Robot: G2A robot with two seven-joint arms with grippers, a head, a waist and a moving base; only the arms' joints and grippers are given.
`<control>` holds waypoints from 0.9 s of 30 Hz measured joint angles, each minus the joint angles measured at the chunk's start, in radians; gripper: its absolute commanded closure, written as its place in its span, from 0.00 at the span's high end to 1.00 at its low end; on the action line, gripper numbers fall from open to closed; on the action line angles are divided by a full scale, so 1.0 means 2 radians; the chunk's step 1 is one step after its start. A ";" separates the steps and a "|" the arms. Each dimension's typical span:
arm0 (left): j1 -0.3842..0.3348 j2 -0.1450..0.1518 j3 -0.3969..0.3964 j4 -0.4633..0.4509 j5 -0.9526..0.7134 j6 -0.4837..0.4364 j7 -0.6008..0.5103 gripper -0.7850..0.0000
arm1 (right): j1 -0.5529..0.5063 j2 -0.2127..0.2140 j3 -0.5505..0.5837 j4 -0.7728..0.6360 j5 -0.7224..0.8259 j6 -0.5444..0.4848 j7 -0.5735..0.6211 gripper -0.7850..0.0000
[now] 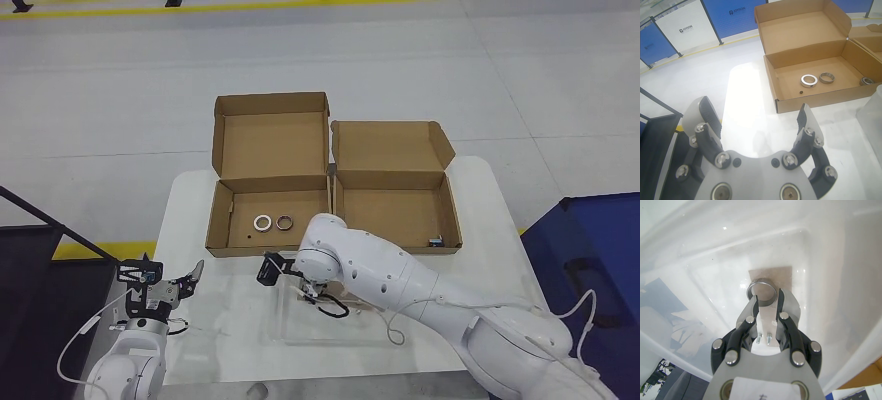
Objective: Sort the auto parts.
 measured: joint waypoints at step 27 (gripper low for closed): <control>0.000 0.000 0.000 0.000 0.000 0.000 0.000 1.00 | -0.006 -0.039 -0.007 0.033 -0.020 0.008 0.030 0.21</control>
